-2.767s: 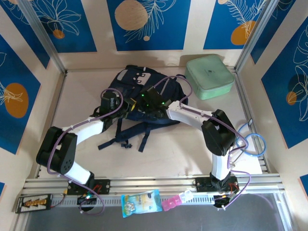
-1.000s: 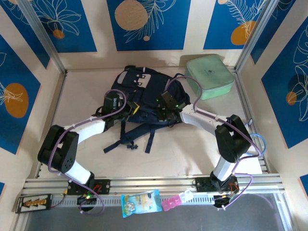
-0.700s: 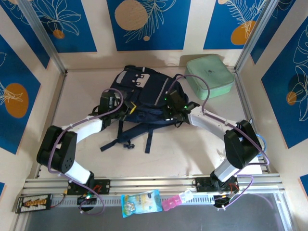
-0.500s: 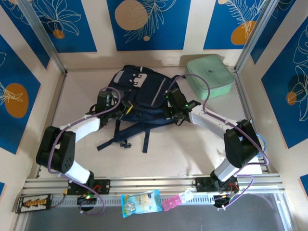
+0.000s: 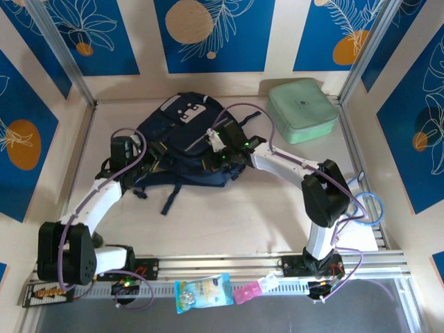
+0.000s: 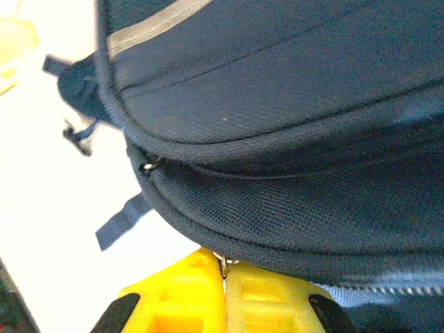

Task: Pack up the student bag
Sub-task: Zip the student bag at the top-center of the table.

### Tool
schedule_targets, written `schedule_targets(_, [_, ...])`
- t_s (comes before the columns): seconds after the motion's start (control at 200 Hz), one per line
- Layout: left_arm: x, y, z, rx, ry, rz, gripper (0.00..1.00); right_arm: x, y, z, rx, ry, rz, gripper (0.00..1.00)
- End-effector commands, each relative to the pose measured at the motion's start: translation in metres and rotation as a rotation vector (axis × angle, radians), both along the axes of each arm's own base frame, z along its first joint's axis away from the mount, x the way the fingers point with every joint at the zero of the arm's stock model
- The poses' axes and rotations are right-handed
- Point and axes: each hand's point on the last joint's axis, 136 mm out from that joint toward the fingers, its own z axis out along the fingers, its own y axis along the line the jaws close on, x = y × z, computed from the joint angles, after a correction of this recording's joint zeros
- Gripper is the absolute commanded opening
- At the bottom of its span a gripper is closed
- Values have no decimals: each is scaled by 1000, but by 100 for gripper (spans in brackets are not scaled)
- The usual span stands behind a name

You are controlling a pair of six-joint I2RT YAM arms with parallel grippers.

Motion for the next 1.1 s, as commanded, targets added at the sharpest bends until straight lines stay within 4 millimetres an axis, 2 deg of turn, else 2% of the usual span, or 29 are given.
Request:
schedule_targets(0.0, [-12,-24,-5,-106,31,-56,58,-3,39,37,150,-5,82,0])
schedule_targets(0.105, [-6,-40,-4,-172,21,-70,55,-8,52,43,185,25,106,0])
schedule_targets(0.2, [0,-46,-6,-198,14,-67,48,-13,58,46,200,41,121,0])
schedule_targets(0.37, [8,-38,-20,-188,19,-3,41,-20,62,46,203,50,133,0])
schedule_targets(0.515, [14,-42,-27,-227,34,2,33,-22,64,46,206,57,138,0])
schedule_targets(0.665, [15,-38,-33,-200,53,26,21,-24,61,39,176,62,148,1])
schedule_targets(0.755, [14,-33,-35,-156,68,38,11,-23,45,18,86,46,132,2])
schedule_targets(0.86, [14,-28,-33,-122,58,42,0,-11,7,-4,-50,15,55,4])
schedule_targets(0.98, [13,-27,-31,-93,55,25,0,11,-39,-16,-199,-39,-66,6])
schedule_targets(1.095, [12,-29,-30,-83,56,9,0,29,-63,-15,-271,-64,-170,7])
